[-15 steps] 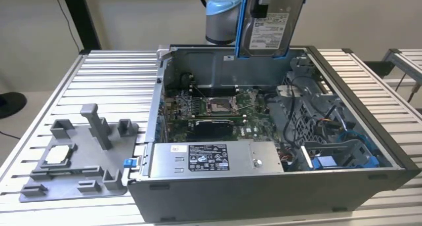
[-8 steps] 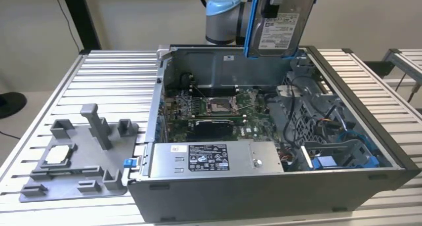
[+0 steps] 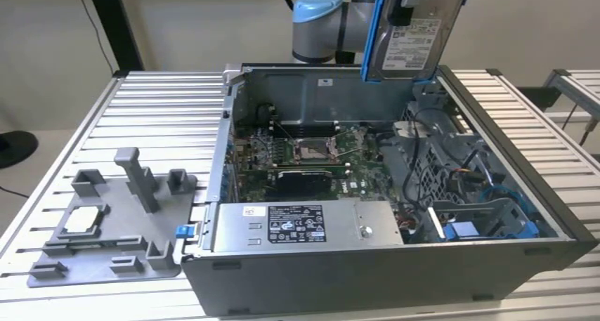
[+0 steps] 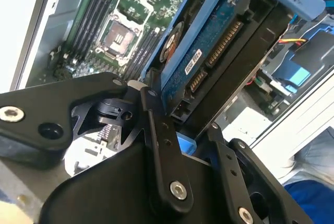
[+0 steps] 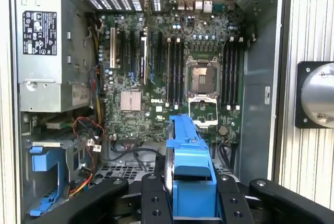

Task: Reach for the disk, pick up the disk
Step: 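Pick up the disk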

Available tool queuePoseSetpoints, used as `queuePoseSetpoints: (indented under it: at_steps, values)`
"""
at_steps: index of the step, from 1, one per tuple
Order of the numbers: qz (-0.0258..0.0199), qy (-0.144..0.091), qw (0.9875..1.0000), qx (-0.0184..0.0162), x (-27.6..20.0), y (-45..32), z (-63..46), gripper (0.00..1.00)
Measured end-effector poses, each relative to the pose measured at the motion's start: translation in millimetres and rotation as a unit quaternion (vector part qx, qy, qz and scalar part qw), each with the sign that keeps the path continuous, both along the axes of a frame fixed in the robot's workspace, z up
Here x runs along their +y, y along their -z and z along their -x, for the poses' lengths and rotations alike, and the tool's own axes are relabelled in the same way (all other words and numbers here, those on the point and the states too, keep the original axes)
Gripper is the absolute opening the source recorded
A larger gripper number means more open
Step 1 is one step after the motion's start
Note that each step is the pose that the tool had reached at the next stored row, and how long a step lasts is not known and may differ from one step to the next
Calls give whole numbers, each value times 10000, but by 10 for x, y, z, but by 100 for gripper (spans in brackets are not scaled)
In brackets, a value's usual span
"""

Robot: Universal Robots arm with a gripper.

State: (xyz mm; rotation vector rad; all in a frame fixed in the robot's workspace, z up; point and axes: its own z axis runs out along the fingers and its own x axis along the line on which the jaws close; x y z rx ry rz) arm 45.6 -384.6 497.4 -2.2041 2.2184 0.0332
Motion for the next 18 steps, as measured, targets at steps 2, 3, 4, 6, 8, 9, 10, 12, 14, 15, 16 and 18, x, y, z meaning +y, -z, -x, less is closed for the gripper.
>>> queuePoseSetpoints:
  at_steps: [2,3,4,6,8,9,10,12,14,15,16,18]
  values:
    - [0,0,10000,0,0,0,-44,0]
    - [0,0,10000,0,0,0,-65,0]
    - [0,0,10000,0,0,0,-86,0]
    - [0,0,10000,0,0,0,-120,0]
    - [0,0,10000,0,0,0,-145,0]
    - [0,0,10000,0,0,0,-156,0]
    - [0,0,10000,0,0,0,-171,0]
    - [0,0,10000,0,0,0,-203,0]
    - [0,0,10000,0,0,0,-234,0]
    - [0,0,10000,0,0,0,-243,0]
    - [0,0,10000,0,0,0,-254,0]
    - [-1,7,10000,0,0,1,-278,0]
